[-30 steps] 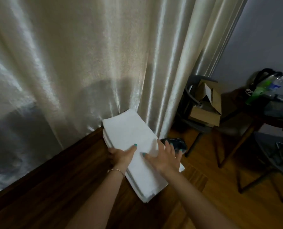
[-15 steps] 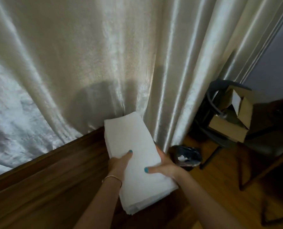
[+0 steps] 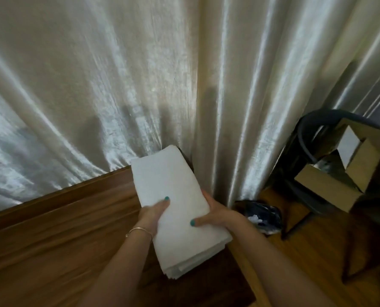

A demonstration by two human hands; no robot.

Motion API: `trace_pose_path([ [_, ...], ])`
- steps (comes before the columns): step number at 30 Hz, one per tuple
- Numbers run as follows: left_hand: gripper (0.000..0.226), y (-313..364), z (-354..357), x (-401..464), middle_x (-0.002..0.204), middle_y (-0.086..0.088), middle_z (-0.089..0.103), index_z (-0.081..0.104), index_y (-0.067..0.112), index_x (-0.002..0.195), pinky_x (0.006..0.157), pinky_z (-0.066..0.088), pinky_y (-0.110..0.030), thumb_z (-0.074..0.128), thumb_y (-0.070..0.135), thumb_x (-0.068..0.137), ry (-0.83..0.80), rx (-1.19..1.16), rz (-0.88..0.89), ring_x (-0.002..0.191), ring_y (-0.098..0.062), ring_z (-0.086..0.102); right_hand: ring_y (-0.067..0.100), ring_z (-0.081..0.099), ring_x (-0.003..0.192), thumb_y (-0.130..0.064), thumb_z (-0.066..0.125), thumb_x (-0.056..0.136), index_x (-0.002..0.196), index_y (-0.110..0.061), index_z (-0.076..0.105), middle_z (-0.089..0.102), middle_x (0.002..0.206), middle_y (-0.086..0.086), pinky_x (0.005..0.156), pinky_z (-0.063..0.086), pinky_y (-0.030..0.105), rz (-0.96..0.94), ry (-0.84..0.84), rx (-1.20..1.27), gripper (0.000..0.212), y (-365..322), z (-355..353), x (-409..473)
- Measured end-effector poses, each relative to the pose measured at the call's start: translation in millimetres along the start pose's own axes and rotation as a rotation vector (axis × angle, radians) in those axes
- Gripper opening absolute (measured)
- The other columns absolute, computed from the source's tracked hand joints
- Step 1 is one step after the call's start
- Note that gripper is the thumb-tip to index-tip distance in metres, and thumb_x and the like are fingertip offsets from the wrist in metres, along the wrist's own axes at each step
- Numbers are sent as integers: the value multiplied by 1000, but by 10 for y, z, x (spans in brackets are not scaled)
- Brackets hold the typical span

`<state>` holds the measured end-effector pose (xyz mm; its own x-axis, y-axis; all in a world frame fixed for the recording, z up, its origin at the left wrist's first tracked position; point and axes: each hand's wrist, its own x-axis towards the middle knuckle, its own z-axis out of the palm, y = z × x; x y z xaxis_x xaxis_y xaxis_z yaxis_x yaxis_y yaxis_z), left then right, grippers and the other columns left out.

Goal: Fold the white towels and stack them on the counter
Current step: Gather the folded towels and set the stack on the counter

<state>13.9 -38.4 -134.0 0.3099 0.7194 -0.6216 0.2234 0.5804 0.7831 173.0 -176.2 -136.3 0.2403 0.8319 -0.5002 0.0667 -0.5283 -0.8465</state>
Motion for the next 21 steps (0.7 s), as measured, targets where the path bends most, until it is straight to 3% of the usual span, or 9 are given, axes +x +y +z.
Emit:
trace_pose_path([
  [4, 47, -12, 71, 30, 104, -21, 69, 66, -4, 104, 89, 54, -50, 85, 18, 68, 9, -10, -27, 92, -37, 68, 20, 40, 134, -30, 92, 50, 153, -40, 7, 37, 149, -5, 112, 37, 46, 7, -39, 12, 134, 13, -102, 38],
  [12, 42, -32, 106, 15, 96, -18, 70, 66, -2, 101, 84, 55, -41, 84, 19, 69, 26, -35, -33, 83, -32, 68, 19, 48, 128, -21, 91, 59, 152, -41, 13, 44, 145, -5, 108, 43, 45, -11, -97, 44, 123, 31, -208, 39],
  [14, 47, 17, 72, -8, 104, -21, 70, 66, -1, 106, 88, 54, -45, 84, 23, 70, -38, -45, -56, 91, -35, 69, 18, 49, 127, -20, 88, 66, 153, -38, 16, 46, 143, -5, 108, 43, 43, -22, -84, 55, 114, -4, -204, 28],
  [17, 55, 193, -7, 55, 109, -16, 71, 68, 9, 110, 83, 57, -44, 83, 40, 68, -105, -71, -60, 98, -33, 69, 19, 50, 125, -43, 88, 61, 152, -37, 19, 45, 144, -5, 108, 42, 44, -14, -6, 145, 115, -72, -176, 7],
  [19, 58, 317, -28, 101, 104, -12, 73, 70, 11, 106, 75, 59, -39, 85, 46, 62, -93, -60, -54, 93, -30, 71, 21, 45, 131, -51, 89, 55, 153, -38, 12, 37, 150, -5, 111, 38, 45, -23, 35, 152, 125, -69, -145, 26],
  [21, 60, 386, -17, 136, 105, -13, 72, 68, 5, 103, 80, 58, -41, 89, 40, 59, -13, -20, -27, 89, -29, 71, 21, 36, 137, -39, 85, 68, 153, -40, 0, 27, 155, -4, 115, 32, 43, -27, 13, 43, 120, -56, -54, 56],
])
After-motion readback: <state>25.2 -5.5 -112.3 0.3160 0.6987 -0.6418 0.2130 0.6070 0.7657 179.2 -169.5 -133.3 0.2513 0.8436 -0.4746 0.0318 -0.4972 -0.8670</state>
